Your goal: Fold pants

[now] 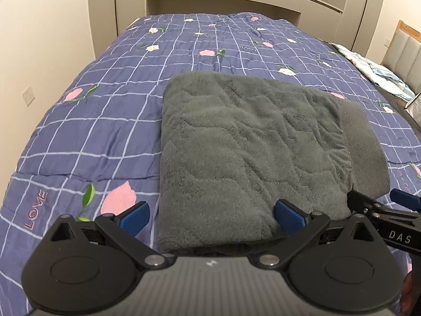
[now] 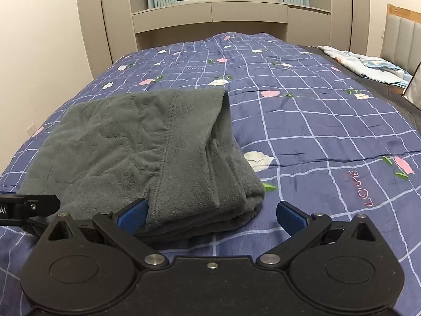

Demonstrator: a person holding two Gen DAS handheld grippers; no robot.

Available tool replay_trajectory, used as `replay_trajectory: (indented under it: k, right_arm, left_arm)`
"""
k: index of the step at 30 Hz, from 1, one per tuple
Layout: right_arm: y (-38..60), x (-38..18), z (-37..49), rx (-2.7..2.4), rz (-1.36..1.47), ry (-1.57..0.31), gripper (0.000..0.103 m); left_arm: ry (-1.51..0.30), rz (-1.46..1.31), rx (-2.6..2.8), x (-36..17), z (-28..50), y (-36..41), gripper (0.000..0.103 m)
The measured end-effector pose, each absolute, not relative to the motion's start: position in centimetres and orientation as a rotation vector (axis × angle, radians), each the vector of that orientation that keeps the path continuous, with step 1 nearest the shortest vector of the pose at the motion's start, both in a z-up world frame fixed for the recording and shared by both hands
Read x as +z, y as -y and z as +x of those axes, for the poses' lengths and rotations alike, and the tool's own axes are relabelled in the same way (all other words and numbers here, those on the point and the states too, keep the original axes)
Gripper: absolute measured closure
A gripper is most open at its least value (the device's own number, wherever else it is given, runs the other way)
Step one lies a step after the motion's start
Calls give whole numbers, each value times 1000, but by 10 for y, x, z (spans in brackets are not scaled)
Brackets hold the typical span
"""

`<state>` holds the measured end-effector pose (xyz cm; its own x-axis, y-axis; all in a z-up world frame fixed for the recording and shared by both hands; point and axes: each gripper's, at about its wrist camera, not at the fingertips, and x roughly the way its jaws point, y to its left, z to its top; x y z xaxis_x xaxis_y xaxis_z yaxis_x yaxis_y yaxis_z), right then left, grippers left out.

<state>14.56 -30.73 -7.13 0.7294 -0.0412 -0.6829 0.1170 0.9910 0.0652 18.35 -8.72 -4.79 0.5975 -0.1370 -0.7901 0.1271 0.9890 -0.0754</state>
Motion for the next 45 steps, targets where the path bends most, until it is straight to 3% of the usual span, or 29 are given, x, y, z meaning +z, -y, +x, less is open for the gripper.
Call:
replay_trajectory:
  k: [12, 21, 32, 45]
  right_arm:
    - [303, -65, 144, -94, 79, -748, 0]
    - [323, -24, 138, 34, 137, -501, 0]
    - [342, -56, 236, -32, 22, -652, 0]
    - [385, -66, 237, 234, 283, -695, 0]
  left_arm:
    - [-923, -19, -158, -38, 180, 83, 1]
    - [-871, -118, -129, -17, 193, 38, 0]
    - [-929, -165, -93, -46, 235, 25, 0]
    - [-913, -153, -154, -43, 246, 29, 0]
